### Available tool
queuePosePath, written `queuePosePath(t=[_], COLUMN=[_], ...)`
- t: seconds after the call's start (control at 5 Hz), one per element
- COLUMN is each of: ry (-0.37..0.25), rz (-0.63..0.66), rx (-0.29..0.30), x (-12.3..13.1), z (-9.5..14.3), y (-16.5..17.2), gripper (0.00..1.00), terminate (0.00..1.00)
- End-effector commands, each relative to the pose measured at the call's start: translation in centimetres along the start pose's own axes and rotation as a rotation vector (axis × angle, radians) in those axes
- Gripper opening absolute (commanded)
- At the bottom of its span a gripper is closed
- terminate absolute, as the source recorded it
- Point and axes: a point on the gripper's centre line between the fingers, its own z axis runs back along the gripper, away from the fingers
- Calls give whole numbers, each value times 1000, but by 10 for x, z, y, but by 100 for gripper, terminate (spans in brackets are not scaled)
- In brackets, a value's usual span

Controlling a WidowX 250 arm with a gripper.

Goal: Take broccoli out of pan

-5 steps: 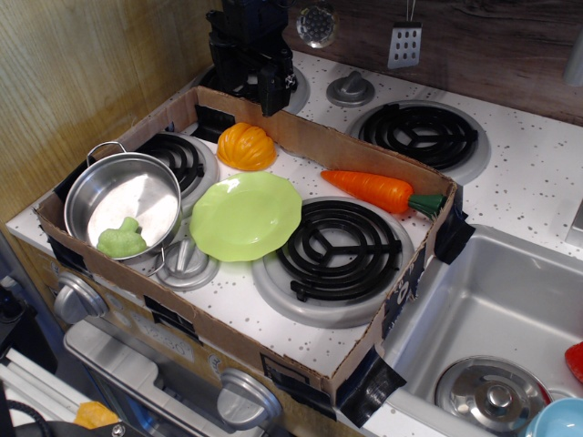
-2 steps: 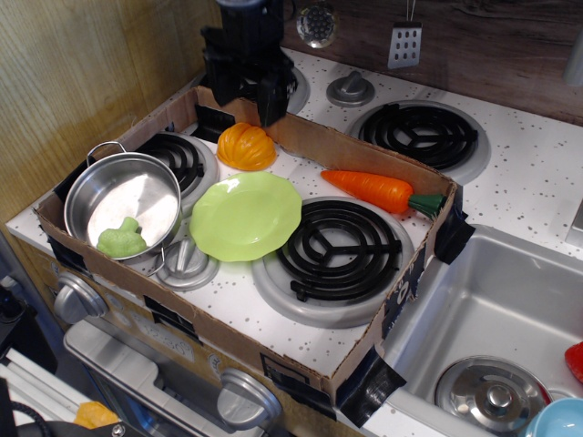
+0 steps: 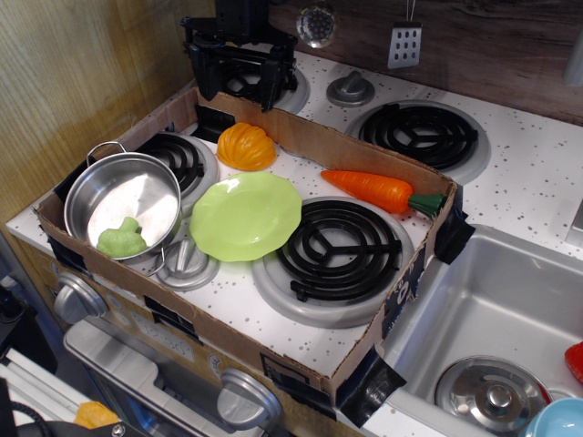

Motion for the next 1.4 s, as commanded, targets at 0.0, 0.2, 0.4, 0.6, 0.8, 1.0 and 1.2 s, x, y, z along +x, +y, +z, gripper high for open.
queuePosePath(t=[0.0,0.2,0.4,0.6,0.8,1.0,1.2], ry=[-224,-225,-226,-194,-148,-125,-112], rz=[235,261,318,373,406,449,488], rx=[86,120,150,150,123,100,81], x=[-8,-20,-36,-54,-68,-82,-96], z=[39,49,53,48,38,22,8], y=[20,31,41,49,59,68,74], gripper=[100,100,100,100,100,100,100], terminate=[0,0,0,0,0,0,0])
